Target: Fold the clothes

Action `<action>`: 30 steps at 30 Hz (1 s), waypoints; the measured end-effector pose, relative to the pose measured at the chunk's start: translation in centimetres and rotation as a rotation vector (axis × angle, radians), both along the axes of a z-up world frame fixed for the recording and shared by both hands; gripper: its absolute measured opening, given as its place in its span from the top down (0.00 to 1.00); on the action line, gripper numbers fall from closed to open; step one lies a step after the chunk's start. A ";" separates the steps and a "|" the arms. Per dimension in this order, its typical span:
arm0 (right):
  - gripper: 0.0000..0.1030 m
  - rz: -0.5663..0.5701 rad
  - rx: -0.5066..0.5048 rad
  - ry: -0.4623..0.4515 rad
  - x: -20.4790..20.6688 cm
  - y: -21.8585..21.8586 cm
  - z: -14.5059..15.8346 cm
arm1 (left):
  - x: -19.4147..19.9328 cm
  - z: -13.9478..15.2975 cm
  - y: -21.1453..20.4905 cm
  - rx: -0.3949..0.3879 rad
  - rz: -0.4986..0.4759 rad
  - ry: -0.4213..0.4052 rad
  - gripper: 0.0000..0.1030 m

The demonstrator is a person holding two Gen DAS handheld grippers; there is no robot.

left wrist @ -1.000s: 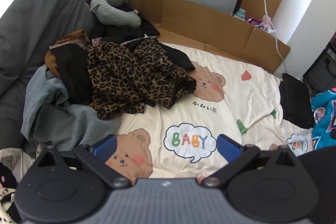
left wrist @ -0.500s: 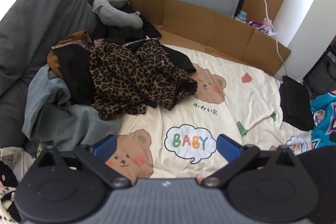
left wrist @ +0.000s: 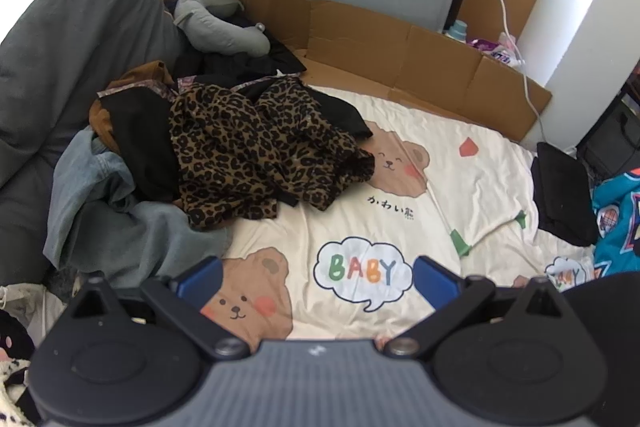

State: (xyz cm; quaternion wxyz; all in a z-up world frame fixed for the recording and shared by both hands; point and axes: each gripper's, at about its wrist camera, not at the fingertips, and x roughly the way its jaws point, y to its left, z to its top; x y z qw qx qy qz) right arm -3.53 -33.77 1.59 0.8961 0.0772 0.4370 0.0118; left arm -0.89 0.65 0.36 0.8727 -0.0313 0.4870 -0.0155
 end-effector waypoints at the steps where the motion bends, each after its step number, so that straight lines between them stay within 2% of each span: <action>1: 0.00 0.001 -0.003 -0.002 0.0 0.1 0.0 | 0.1 0.0 0.0 0.000 0.002 0.001 0.01; 11: 0.00 -0.029 0.001 0.006 0.0 -0.2 -0.6 | 0.2 0.1 -0.3 0.003 0.004 0.004 0.01; 30: 0.01 0.006 -0.044 0.007 -0.1 0.9 -0.4 | 0.2 -0.1 0.0 0.006 0.007 0.007 0.01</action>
